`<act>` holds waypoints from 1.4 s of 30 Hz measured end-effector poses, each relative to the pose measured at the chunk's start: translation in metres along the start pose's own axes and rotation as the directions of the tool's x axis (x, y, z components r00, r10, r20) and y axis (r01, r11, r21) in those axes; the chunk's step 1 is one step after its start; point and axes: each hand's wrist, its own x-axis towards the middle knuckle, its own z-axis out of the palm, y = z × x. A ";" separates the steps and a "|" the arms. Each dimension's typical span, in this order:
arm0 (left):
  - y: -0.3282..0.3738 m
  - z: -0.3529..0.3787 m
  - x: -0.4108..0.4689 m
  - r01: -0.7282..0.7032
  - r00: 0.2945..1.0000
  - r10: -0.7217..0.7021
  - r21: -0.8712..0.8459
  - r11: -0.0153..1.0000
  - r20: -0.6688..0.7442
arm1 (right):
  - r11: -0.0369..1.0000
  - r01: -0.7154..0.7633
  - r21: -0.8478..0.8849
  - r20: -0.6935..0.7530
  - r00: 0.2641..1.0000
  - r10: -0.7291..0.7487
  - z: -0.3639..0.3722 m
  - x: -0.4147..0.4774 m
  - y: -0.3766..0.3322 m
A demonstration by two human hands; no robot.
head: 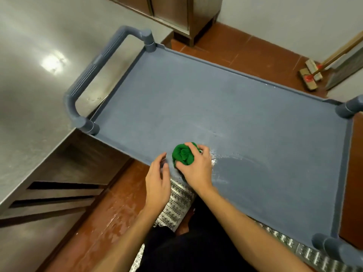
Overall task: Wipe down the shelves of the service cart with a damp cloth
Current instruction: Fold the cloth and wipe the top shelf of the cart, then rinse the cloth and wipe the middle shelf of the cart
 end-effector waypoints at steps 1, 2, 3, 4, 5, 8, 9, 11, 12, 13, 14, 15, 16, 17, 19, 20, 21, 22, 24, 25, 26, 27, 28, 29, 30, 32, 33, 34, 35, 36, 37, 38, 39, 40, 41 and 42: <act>0.001 -0.003 0.002 0.029 1.000 -0.029 -0.041 0.999 -0.011 | 0.998 -0.039 0.049 0.004 0.999 0.039 0.001 0.002 -0.004; 0.002 -0.008 0.003 0.050 0.998 -0.051 -0.077 0.996 -0.020 | 0.993 -0.075 0.093 0.017 0.997 0.073 0.002 0.003 -0.008; 0.002 -0.013 0.005 0.062 0.998 -0.065 -0.110 0.992 -0.022 | 0.987 -0.099 0.129 0.034 0.995 0.096 0.004 0.003 -0.014; 0.001 -0.019 0.006 0.077 0.997 -0.081 -0.138 0.987 -0.020 | 0.981 -0.112 0.160 0.052 0.993 0.105 0.006 0.002 -0.019; -0.003 -0.025 0.006 0.098 0.995 -0.102 -0.173 0.980 -0.012 | 0.975 -0.110 0.191 0.064 0.993 0.100 0.009 -0.002 -0.025; -0.014 -0.050 0.007 0.207 0.977 -0.211 -0.323 0.924 0.021 | 0.961 -0.069 0.267 0.081 0.995 0.049 0.024 -0.017 -0.048; -0.015 -0.060 0.009 0.248 0.966 -0.257 -0.380 0.891 0.030 | 0.955 -0.057 0.291 0.090 0.995 0.031 0.031 -0.023 -0.057; -0.019 -0.082 0.013 0.339 0.932 -0.359 -0.494 0.801 0.057 | 0.942 -0.023 0.334 0.115 0.993 -0.016 0.046 -0.035 -0.077; -0.021 -0.094 0.015 0.381 0.909 -0.408 -0.555 0.740 0.081 | 0.935 -0.003 0.355 0.138 0.989 -0.049 0.054 -0.042 -0.089; -0.025 -0.106 0.018 0.409 0.888 -0.448 -0.624 0.666 0.104 | 0.929 0.023 0.370 0.163 0.983 -0.089 0.062 -0.050 -0.102; -0.030 -0.118 0.018 0.424 0.868 -0.480 -0.689 0.588 0.124 | 0.924 0.049 0.380 0.186 0.974 -0.128 0.072 -0.057 -0.114; -0.036 -0.132 0.016 0.419 0.854 -0.503 -0.753 0.508 0.135 | 0.918 0.073 0.391 0.205 0.965 -0.164 0.081 -0.065 -0.127; -0.038 -0.147 0.012 0.400 0.844 -0.520 -0.802 0.443 0.134 | 0.912 0.092 0.400 0.221 0.956 -0.194 0.091 -0.073 -0.139; -0.043 -0.162 0.008 0.369 0.841 -0.528 -0.840 0.397 0.120 | 0.908 0.112 0.404 0.238 0.946 -0.222 0.101 -0.081 -0.152; -0.054 -0.194 0.001 0.332 0.853 -0.504 -0.887 0.323 0.136 | 0.907 0.154 0.391 0.283 0.918 -0.277 0.122 -0.096 -0.178; -0.061 -0.211 -0.003 0.321 0.865 -0.478 -0.900 0.293 0.153 | 0.909 0.173 0.380 0.312 0.901 -0.301 0.133 -0.103 -0.190; -0.069 -0.228 -0.007 0.303 0.880 -0.449 -0.914 0.272 0.158 | 0.910 0.190 0.368 0.342 0.883 -0.322 0.144 -0.110 -0.200; -0.077 -0.246 -0.012 0.279 0.888 -0.441 -0.918 0.284 0.133 | 0.912 0.202 0.357 0.376 0.863 -0.338 0.156 -0.118 -0.210; -0.099 -0.282 -0.023 0.217 0.880 -0.474 -0.915 0.341 0.032 | 0.912 0.231 0.340 0.443 0.815 -0.372 0.181 -0.133 -0.228; -0.111 -0.299 -0.030 0.207 0.868 -0.497 -0.904 0.375 -0.007 | 0.912 0.250 0.325 0.478 0.789 -0.387 0.192 -0.141 -0.236; -0.123 -0.316 -0.039 0.205 0.856 -0.515 -0.885 0.417 -0.044 | 0.913 0.269 0.305 0.520 0.756 -0.397 0.203 -0.148 -0.244; -0.133 -0.331 -0.049 0.203 0.844 -0.530 -0.868 0.453 -0.080 | 0.916 0.288 0.281 0.574 0.714 -0.401 0.213 -0.157 -0.253; -0.144 -0.346 -0.059 0.190 0.828 -0.548 -0.863 0.468 -0.116 | 0.918 0.312 0.245 0.632 0.667 -0.395 0.223 -0.165 -0.261; -0.155 -0.360 -0.069 0.160 0.802 -0.576 -0.874 0.458 -0.155 | 0.914 0.347 0.211 0.686 0.613 -0.391 0.233 -0.175 -0.270; -0.165 -0.374 -0.078 0.109 0.769 -0.609 -0.899 0.425 -0.195 | 0.902 0.392 0.181 0.736 0.555 -0.388 0.243 -0.184 -0.278; -0.179 -0.404 -0.094 -0.004 0.699 -0.668 -0.935 0.353 -0.255 | 0.867 0.480 0.132 0.825 0.431 -0.365 0.265 -0.200 -0.292; -0.185 -0.419 -0.103 -0.042 0.670 -0.689 -0.940 0.339 -0.278 | 0.845 0.524 0.109 0.861 0.375 -0.344 0.275 -0.208 -0.298; -0.193 -0.434 -0.112 -0.072 0.647 -0.700 -0.938 0.339 -0.303 | 0.818 0.567 0.095 0.886 0.326 -0.329 0.286 -0.215 -0.303; -0.199 -0.449 -0.122 -0.103 0.626 -0.707 -0.934 0.343 -0.329 | 0.792 0.603 0.100 0.902 0.281 -0.328 0.297 -0.223 -0.308; -0.205 -0.463 -0.132 -0.132 0.607 -0.712 -0.928 0.348 -0.353 | 0.773 0.624 0.115 0.912 0.243 -0.331 0.309 -0.232 -0.312; -0.209 -0.476 -0.142 -0.155 0.582 -0.722 -0.923 0.353 -0.374 | 0.761 0.635 0.134 0.917 0.211 -0.338 0.320 -0.241 -0.318; -0.213 -0.488 -0.151 -0.176 0.564 -0.727 -0.917 0.357 -0.391 | 0.751 0.643 0.149 0.921 0.185 -0.341 0.332 -0.252 -0.323; -0.217 -0.498 -0.161 -0.200 0.549 -0.730 -0.912 0.357 -0.406 | 0.741 0.651 0.166 0.925 0.159 -0.346 0.343 -0.263 -0.330; -0.220 -0.509 -0.170 -0.227 0.546 -0.729 -0.910 0.346 -0.413 | 0.727 0.661 0.184 0.926 0.131 -0.354 0.354 -0.274 -0.338; -0.224 -0.520 -0.179 -0.257 0.536 -0.734 -0.909 0.329 -0.417 | 0.711 0.671 0.209 0.925 0.100 -0.367 0.364 -0.285 -0.346; -0.229 -0.530 -0.188 -0.289 0.525 -0.740 -0.906 0.310 -0.421 | 0.692 0.681 0.237 0.921 0.069 -0.383 0.375 -0.295 -0.354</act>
